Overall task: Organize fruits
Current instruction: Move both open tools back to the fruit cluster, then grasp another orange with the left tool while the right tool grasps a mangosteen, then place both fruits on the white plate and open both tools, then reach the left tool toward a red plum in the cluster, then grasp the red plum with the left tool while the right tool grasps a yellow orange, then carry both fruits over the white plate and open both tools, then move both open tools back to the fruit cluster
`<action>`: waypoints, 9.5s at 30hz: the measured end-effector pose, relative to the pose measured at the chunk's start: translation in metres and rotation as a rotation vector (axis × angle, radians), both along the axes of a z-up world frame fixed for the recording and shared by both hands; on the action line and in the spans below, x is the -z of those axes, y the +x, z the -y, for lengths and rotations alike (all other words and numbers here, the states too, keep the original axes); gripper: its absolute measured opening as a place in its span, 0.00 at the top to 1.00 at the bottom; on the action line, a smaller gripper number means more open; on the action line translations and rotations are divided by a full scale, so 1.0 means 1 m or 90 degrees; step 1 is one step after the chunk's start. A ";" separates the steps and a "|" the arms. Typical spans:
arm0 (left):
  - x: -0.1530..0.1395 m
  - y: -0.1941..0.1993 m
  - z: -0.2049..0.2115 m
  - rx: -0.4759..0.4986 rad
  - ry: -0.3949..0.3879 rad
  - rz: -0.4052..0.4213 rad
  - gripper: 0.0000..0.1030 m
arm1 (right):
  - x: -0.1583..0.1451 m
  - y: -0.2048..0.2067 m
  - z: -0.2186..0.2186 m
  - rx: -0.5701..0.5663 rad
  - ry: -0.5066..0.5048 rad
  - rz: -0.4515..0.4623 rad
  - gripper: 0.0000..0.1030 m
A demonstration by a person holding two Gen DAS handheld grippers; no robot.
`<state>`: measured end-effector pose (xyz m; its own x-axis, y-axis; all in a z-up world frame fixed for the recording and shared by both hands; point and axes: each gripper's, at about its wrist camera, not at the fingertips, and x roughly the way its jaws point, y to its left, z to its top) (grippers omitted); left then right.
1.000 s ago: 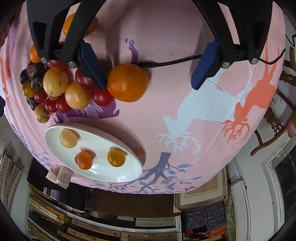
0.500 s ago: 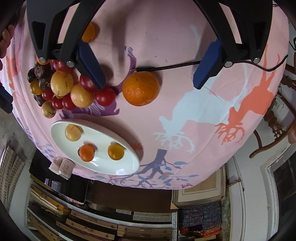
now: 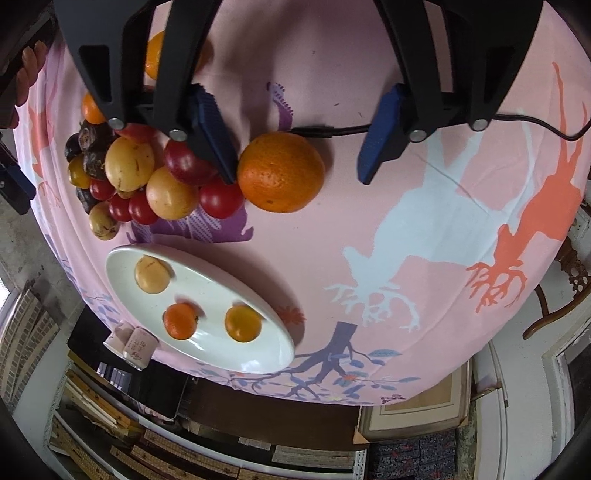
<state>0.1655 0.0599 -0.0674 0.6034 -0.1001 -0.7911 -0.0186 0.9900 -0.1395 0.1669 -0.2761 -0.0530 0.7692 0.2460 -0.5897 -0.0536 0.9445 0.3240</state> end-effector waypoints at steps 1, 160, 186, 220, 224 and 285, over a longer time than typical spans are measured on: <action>-0.001 0.000 0.001 0.003 0.000 0.003 0.45 | 0.000 0.000 0.000 -0.001 -0.002 -0.001 0.03; 0.002 -0.015 0.040 0.075 0.056 0.006 0.58 | -0.002 0.028 -0.002 0.021 0.010 -0.024 0.06; 0.003 -0.014 0.038 0.071 0.060 0.002 0.61 | 0.031 0.014 -0.027 -0.016 -0.154 -0.093 0.06; -0.007 -0.018 0.035 0.080 0.026 0.036 0.63 | 0.039 -0.004 -0.011 -0.034 -0.116 -0.119 0.64; -0.032 -0.006 0.040 0.078 0.034 0.060 0.63 | 0.022 0.008 -0.005 -0.052 -0.060 -0.114 0.64; 0.006 0.007 0.044 0.065 0.133 0.007 0.21 | -0.014 0.048 0.027 0.034 0.083 -0.003 0.03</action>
